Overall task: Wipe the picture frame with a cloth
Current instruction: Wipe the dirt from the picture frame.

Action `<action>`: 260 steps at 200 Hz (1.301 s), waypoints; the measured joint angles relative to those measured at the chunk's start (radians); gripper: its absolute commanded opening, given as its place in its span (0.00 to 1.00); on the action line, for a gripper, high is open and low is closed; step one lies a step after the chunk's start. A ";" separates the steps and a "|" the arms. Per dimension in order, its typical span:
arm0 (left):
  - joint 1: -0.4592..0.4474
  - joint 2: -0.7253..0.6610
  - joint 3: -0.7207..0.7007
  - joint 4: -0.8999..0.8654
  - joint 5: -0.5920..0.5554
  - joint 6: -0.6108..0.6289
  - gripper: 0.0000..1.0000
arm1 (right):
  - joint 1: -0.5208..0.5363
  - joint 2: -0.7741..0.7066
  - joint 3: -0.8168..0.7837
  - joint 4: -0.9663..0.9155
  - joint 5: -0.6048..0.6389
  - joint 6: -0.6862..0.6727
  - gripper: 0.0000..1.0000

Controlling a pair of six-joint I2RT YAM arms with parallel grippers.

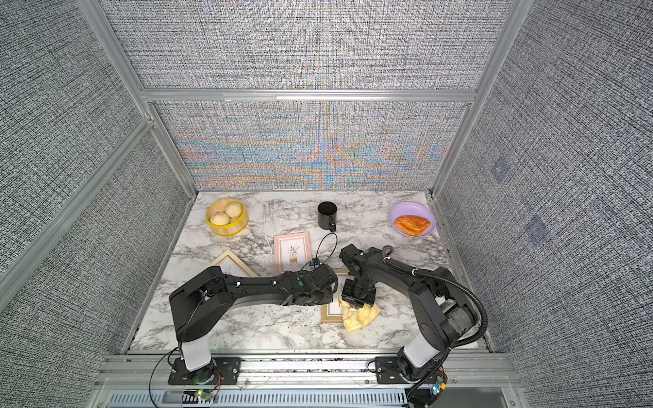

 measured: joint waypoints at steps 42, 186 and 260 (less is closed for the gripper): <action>0.000 -0.003 0.021 -0.023 0.005 0.002 0.03 | -0.002 -0.038 0.042 -0.051 -0.005 -0.048 0.00; 0.017 -0.113 0.131 -0.241 0.004 0.075 0.80 | -0.109 -0.175 0.140 -0.211 -0.059 -0.165 0.00; 0.076 -0.280 0.057 -0.212 0.037 0.079 0.99 | -0.153 -0.230 0.080 -0.076 -0.257 -0.192 0.00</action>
